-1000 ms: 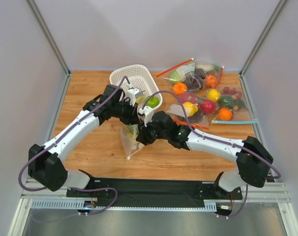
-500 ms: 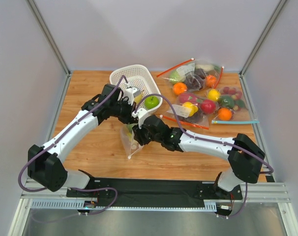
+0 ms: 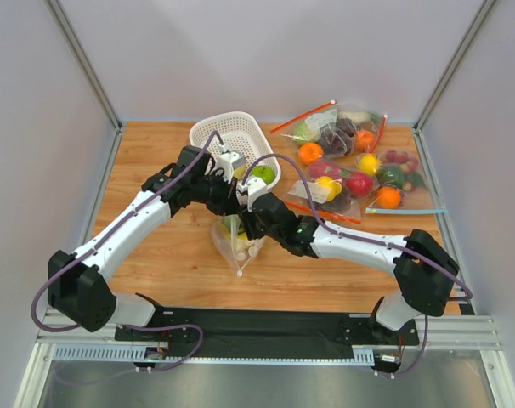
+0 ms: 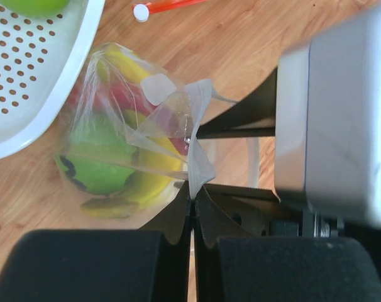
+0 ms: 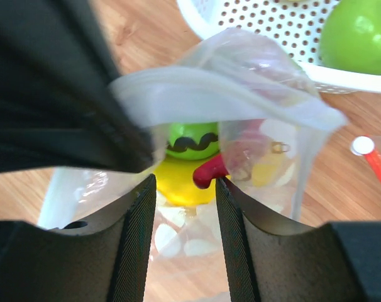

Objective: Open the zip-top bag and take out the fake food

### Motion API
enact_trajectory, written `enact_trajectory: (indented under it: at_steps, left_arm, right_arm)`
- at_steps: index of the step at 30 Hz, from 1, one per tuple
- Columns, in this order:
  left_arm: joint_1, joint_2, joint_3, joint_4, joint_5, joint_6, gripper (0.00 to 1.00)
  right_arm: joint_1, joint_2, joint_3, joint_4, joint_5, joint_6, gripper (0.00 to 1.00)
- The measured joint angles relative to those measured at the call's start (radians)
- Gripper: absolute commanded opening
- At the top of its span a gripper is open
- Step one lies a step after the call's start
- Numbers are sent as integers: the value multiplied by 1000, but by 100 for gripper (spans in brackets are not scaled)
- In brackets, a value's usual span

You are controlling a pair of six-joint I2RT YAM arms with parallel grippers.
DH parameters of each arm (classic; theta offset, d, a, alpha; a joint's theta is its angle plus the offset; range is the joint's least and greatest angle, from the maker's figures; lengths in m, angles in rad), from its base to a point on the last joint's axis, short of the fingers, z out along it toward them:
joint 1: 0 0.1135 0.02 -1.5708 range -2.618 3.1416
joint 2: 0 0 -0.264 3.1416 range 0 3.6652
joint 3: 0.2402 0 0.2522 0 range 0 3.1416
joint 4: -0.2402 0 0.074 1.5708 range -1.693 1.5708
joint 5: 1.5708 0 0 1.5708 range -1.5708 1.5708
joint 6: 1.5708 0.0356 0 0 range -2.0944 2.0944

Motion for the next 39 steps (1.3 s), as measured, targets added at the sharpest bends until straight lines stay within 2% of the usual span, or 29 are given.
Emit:
enact_trajectory:
  at_steps: [23,34,35,39]
  left_arm:
    - [-5,0,0,1,24,0,0]
    - [-5,0,0,0,19,0,0]
    - [-4,0,0,0,18,0,0]
    - [-5,0,0,1,17,0,0]
  right_arm:
    - [-90,-34,-24,-4,11,14,55]
    - [-98,77,13,21,-5,14,54]
    - [-98,84,13,21,-4,14,54]
    - [-100,97,12,20,4,12,37]
